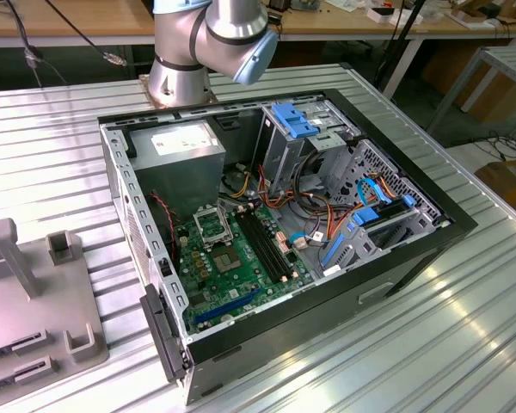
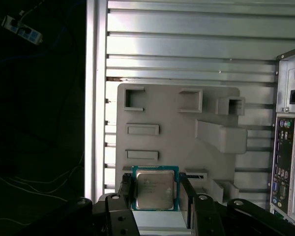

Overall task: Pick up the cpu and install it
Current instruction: 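Pick up the cpu and move it towards the insertion slot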

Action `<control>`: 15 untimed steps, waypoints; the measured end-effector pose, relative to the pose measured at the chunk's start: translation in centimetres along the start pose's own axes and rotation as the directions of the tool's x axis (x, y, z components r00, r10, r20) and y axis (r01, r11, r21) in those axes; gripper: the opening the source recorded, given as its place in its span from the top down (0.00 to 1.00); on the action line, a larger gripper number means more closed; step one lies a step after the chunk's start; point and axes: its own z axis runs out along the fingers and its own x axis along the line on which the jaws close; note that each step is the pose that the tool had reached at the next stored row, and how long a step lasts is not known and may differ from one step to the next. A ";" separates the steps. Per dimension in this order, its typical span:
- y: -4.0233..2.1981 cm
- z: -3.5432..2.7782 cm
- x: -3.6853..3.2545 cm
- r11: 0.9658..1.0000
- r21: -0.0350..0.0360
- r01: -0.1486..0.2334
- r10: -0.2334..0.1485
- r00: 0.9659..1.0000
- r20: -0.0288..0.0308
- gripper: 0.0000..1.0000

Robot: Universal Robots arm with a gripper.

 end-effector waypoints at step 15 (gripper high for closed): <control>-0.03 -1.85 0.03 1.000 0.000 0.000 0.000 1.000 -0.002 0.53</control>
